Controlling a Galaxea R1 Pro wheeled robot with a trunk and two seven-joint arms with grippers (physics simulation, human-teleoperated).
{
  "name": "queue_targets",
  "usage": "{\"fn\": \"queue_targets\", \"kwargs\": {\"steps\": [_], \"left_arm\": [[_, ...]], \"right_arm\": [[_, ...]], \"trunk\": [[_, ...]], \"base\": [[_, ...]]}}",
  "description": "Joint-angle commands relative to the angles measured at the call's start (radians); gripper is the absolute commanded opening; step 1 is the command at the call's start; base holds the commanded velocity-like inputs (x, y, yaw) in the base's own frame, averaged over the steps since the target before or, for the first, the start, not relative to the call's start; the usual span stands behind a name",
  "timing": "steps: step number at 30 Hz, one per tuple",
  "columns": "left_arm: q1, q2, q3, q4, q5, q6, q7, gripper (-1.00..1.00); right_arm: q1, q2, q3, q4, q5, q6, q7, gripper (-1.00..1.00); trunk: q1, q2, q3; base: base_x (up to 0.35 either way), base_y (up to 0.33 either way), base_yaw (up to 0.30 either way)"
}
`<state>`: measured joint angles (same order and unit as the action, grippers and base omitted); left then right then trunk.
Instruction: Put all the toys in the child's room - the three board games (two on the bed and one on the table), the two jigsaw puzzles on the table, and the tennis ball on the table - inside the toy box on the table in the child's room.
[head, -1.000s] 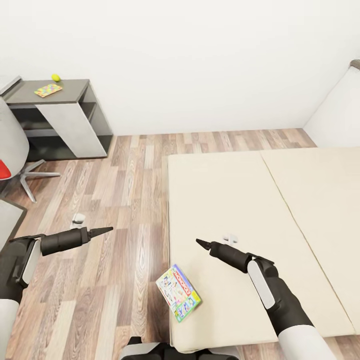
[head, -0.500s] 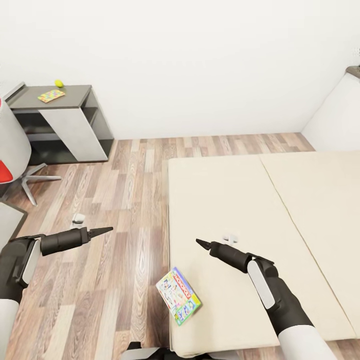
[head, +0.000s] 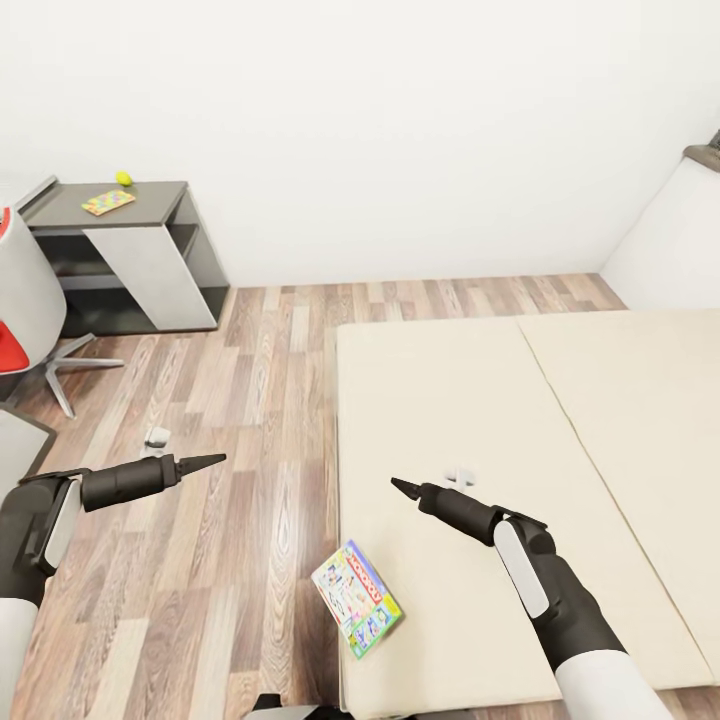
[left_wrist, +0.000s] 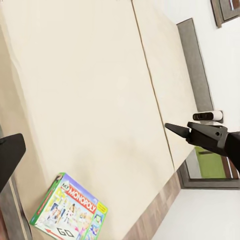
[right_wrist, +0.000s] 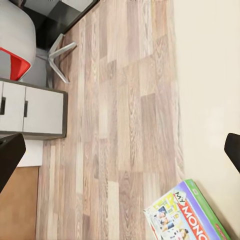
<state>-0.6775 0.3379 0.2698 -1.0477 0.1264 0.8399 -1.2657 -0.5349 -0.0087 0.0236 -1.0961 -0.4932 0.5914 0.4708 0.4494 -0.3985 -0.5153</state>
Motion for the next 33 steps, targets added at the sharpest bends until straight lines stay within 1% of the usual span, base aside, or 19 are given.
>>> {"fn": "queue_targets", "kwargs": {"steps": [1, 14, 33], "left_arm": [[-0.001, 0.0, 0.0, 0.0, 0.002, 0.008, -0.002, 1.0], [-0.001, 0.001, 0.0, 0.0, 0.002, 0.008, -0.001, 1.0], [-0.001, 0.0, 0.0, 0.0, 0.002, 0.008, -0.001, 1.0]], "right_arm": [[0.0, -0.001, 0.001, -0.001, -0.005, 0.005, -0.001, 1.0], [0.0, 0.004, 0.001, -0.001, -0.002, 0.005, -0.006, 1.0], [0.0, -0.003, 0.001, 0.001, -0.004, 0.005, 0.004, 1.0]], "trunk": [[0.001, -0.002, 0.0], [0.001, -0.002, 0.022], [0.001, -0.002, 0.052]], "base": [[0.0, 0.0, 0.0], [0.0, 0.0, 0.0], [0.0, 0.0, 0.0]]}}
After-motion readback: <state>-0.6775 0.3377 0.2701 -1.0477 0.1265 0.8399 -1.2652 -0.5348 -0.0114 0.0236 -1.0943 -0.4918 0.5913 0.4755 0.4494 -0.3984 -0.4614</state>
